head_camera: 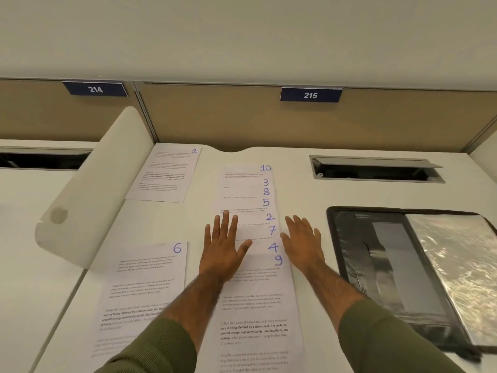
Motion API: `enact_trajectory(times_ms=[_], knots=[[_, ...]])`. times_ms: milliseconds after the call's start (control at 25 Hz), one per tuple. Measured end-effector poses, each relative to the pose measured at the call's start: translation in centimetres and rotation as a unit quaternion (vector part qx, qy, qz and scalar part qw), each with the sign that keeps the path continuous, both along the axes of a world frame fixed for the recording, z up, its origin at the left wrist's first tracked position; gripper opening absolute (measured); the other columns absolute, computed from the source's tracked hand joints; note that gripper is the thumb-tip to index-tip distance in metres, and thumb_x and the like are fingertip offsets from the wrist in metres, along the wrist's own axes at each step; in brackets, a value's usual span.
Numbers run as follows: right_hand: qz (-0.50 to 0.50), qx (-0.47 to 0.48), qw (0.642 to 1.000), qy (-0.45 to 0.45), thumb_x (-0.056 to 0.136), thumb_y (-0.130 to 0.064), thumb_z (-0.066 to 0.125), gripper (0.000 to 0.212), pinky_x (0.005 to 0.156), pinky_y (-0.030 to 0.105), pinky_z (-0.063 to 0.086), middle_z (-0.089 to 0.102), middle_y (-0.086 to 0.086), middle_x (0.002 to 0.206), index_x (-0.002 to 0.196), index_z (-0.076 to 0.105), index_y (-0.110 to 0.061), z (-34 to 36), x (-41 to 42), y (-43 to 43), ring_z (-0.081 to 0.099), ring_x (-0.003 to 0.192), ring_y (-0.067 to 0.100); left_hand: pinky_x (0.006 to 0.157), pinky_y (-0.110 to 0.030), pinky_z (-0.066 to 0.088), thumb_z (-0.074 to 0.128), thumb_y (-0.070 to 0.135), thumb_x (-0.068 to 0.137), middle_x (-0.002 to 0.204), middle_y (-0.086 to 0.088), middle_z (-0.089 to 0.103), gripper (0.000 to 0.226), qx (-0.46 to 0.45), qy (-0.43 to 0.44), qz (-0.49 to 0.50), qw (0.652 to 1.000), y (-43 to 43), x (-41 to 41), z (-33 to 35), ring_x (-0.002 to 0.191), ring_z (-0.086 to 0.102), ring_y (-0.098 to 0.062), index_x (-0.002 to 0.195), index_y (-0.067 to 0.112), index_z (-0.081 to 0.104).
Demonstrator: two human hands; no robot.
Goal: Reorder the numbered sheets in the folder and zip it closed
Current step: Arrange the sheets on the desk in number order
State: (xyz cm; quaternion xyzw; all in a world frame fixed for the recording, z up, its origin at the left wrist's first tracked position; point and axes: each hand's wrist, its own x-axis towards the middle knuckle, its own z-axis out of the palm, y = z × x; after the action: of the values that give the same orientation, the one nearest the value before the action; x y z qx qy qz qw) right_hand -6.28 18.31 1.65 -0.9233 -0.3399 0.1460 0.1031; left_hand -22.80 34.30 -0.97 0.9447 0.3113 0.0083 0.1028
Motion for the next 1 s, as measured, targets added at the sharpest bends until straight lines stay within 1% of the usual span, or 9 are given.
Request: enact_trajectory(times_ms=[120, 200, 360, 520, 680, 800, 840, 920, 1000], knots=[[-0.003, 0.034, 0.999, 0.012, 0.107, -0.034, 0.040, 0.052, 0.119, 0.045, 0.024, 0.032, 0.004, 0.162, 0.156, 0.030, -0.021, 0.9, 1.4, 2.3, 0.030, 0.148, 0.025, 0.120, -0.044, -0.023, 0.008, 0.078, 0.094, 0.158, 0.006, -0.041, 0.085, -0.012, 0.010, -0.009, 1.000, -0.3, 1.0, -1.2, 0.146, -0.037, -0.018, 0.155, 0.030, -0.028], [0.004, 0.049, 0.998, 0.038, 0.105, -0.031, 0.045, 0.051, 0.115, 0.043, 0.029, 0.040, 0.003, 0.157, 0.153, 0.035, -0.020, 0.9, 2.4, 3.7, 0.040, 0.141, 0.025, 0.118, -0.042, -0.026, 0.008, 0.079, 0.093, 0.159, 0.006, -0.041, 0.086, -0.013, 0.015, -0.015, 1.000, 0.0, 1.7, -2.0, 0.147, -0.037, -0.018, 0.155, 0.029, -0.027], [0.020, 0.029, 0.998, 0.061, 0.103, -0.025, 0.049, 0.051, 0.114, 0.041, 0.033, 0.042, 0.004, 0.155, 0.152, 0.038, -0.021, -0.3, 4.5, 6.0, 0.042, 0.138, 0.027, 0.117, -0.041, -0.029, 0.013, 0.078, 0.096, 0.160, 0.005, -0.038, 0.087, -0.015, 0.017, -0.017, 1.000, 1.0, 2.7, -3.2, 0.147, -0.037, -0.017, 0.156, 0.028, -0.025], [0.023, 0.018, 0.996, 0.084, 0.100, -0.019, 0.051, 0.053, 0.110, 0.039, 0.037, 0.046, 0.005, 0.150, 0.151, 0.040, -0.021, -1.3, 5.8, 7.6, 0.041, 0.135, 0.029, 0.122, -0.046, -0.016, 0.003, 0.077, 0.094, 0.162, 0.002, -0.035, 0.086, -0.020, 0.027, -0.034, 0.999, 1.1, 2.4, -4.3, 0.149, -0.033, -0.018, 0.157, 0.025, -0.023], [-0.011, 0.033, 0.991, 0.128, 0.094, -0.016, 0.057, 0.053, 0.108, 0.038, 0.040, 0.051, 0.007, 0.144, 0.146, 0.047, -0.020, -2.4, 6.8, 8.8, 0.045, 0.132, 0.028, 0.122, -0.047, -0.013, 0.000, 0.078, 0.093, 0.163, 0.001, -0.032, 0.087, -0.028, 0.031, -0.033, 0.999, 1.0, 2.0, -5.0, 0.150, -0.029, -0.020, 0.158, 0.024, -0.020], [-0.064, 0.085, 0.981, 0.164, 0.091, -0.016, 0.064, 0.039, 0.101, 0.034, 0.045, 0.059, 0.004, 0.132, 0.130, 0.059, -0.015, -2.6, 7.4, 9.5, 0.054, 0.123, 0.024, 0.122, -0.047, -0.014, 0.001, 0.077, 0.094, 0.161, 0.002, -0.037, 0.086, -0.022, 0.047, -0.034, 0.998, 1.0, 2.1, -4.9, 0.149, -0.033, -0.019, 0.156, 0.024, -0.025], [-0.078, 0.106, 0.976, 0.174, 0.090, -0.016, 0.068, 0.030, 0.096, 0.032, 0.047, 0.062, 0.003, 0.123, 0.120, 0.063, -0.014, -2.6, 7.5, 9.6, 0.057, 0.116, 0.022, 0.122, -0.047, -0.014, 0.004, 0.076, 0.095, 0.161, 0.002, -0.037, 0.086, -0.022, 0.046, -0.035, 0.998, 1.0, 2.1, -4.9, 0.148, -0.034, -0.019, 0.156, 0.024, -0.025], [-0.099, 0.132, 0.969, 0.183, 0.087, -0.015, 0.072, 0.008, 0.075, 0.029, 0.048, 0.064, 0.000, 0.096, 0.088, 0.065, -0.014, -2.5, 7.7, 9.6, 0.060, 0.095, 0.020, 0.122, -0.047, -0.015, 0.005, 0.076, 0.095, 0.161, 0.002, -0.037, 0.086, -0.021, 0.046, -0.036, 0.998, 1.0, 2.2, -4.8, 0.149, -0.033, -0.019, 0.156, 0.024, -0.026], [-0.116, 0.145, 0.964, 0.190, 0.087, -0.016, 0.072, 0.025, 0.063, 0.028, 0.045, 0.062, -0.002, 0.076, 0.067, 0.057, -0.016, -2.4, 7.9, 9.4, 0.060, 0.079, 0.021, 0.122, -0.047, -0.014, -0.002, 0.078, 0.092, 0.162, 0.001, -0.036, 0.087, -0.020, 0.041, -0.038, 0.998, 1.0, 2.2, -4.7, 0.150, -0.031, -0.020, 0.156, 0.024, -0.024]])
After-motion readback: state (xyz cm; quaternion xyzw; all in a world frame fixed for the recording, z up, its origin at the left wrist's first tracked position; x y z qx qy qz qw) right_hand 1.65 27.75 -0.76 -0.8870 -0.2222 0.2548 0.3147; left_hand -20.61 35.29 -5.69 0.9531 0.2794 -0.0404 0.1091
